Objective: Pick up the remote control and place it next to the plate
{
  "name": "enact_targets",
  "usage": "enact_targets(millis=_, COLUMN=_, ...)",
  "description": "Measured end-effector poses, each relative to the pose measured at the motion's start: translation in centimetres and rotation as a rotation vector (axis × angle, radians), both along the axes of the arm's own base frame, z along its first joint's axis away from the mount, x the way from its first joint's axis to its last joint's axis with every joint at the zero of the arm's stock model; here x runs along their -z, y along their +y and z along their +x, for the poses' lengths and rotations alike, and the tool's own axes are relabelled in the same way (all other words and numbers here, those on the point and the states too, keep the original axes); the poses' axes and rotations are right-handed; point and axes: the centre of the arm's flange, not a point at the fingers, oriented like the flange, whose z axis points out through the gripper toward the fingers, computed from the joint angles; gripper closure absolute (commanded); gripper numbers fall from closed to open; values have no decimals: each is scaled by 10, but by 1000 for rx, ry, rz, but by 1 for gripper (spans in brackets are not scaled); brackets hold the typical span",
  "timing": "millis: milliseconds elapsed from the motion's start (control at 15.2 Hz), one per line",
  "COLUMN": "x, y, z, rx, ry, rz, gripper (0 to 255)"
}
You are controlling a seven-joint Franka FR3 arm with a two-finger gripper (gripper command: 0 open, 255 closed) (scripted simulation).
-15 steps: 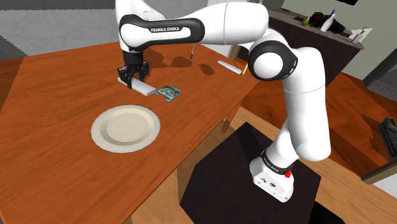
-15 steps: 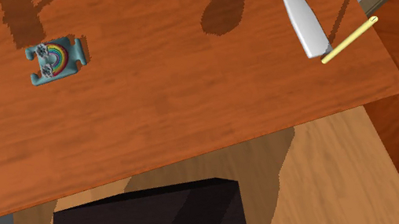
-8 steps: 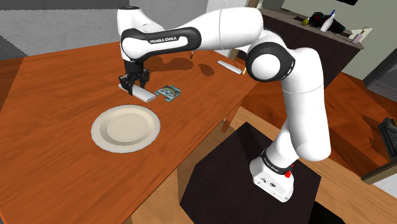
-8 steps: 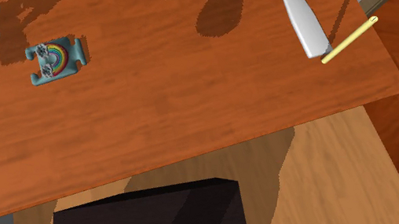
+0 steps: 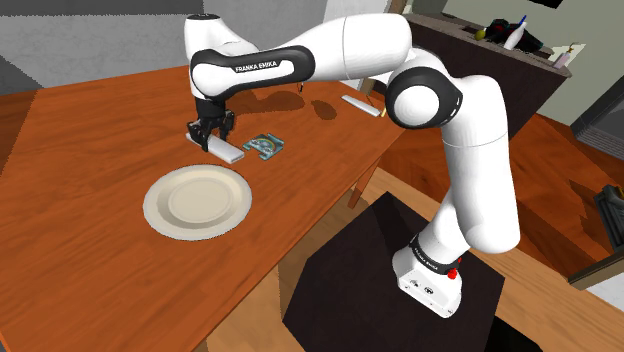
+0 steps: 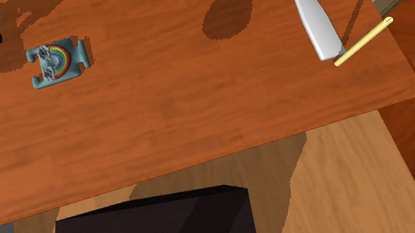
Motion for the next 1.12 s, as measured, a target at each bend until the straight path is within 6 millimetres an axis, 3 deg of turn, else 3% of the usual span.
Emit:
enact_targets(millis=66, x=0, y=0, z=0, rx=0, ry=0, rz=0, gripper=0)
enact_targets(millis=462, x=1, y=0, z=0, rx=0, ry=0, rz=0, gripper=0)
enact_targets(millis=792, x=-44, y=1, z=2, rx=1, ry=0, rz=0, gripper=0)
enact_targets(millis=1122, x=-49, y=0, z=1, rx=0, ry=0, rz=0, gripper=0)
